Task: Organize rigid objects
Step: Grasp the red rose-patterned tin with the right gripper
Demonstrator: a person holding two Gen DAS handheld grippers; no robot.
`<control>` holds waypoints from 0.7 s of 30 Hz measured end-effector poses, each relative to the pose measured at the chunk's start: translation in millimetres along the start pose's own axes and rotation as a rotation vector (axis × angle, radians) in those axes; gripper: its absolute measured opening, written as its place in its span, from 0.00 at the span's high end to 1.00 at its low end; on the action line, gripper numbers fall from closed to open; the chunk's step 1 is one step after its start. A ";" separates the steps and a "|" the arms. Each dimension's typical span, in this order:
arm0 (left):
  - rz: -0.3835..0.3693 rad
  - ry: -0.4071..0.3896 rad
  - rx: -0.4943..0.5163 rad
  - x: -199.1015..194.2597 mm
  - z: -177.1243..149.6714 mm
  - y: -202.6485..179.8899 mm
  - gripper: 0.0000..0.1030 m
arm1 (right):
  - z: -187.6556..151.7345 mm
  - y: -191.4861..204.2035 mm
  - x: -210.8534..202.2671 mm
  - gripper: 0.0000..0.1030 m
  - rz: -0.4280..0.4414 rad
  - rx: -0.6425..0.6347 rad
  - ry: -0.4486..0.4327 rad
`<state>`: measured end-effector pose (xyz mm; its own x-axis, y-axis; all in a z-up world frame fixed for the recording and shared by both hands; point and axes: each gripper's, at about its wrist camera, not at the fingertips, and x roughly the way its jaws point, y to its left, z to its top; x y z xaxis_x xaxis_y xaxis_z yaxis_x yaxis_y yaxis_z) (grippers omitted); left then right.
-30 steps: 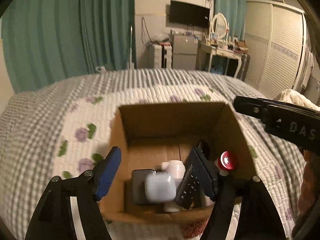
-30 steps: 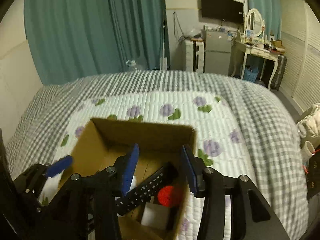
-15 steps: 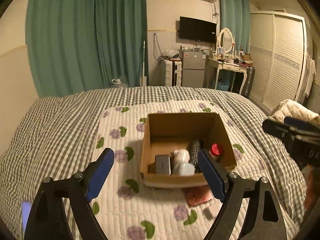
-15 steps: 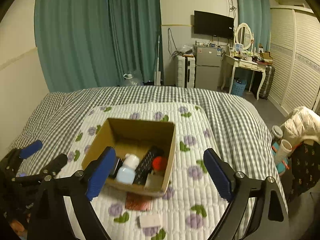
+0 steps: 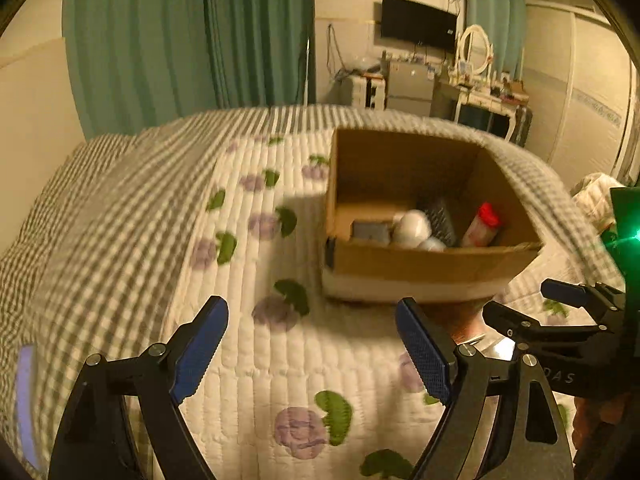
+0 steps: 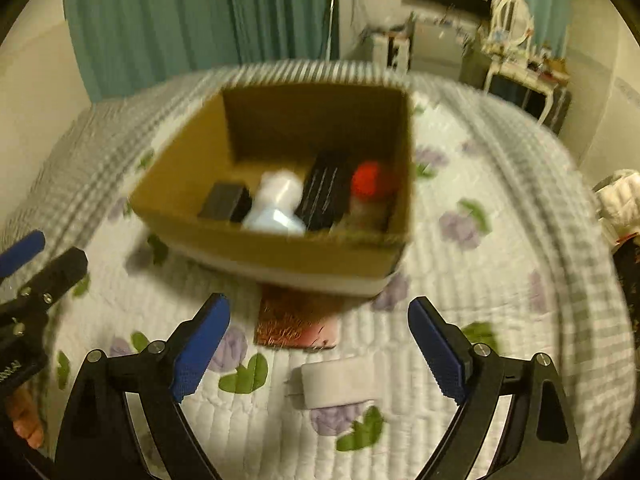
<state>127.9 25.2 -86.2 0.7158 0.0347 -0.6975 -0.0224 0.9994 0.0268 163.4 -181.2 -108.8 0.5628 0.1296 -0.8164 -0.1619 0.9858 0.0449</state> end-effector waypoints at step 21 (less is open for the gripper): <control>0.044 0.098 -0.010 52.8 -31.4 4.4 0.15 | -32.6 18.9 74.4 0.31 -0.006 -0.016 0.073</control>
<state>143.7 31.5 -145.4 0.6419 0.0782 -0.7628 -0.0594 0.9969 0.0522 175.8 -156.4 -187.4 0.5037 0.1151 -0.8562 -0.1717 0.9846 0.0314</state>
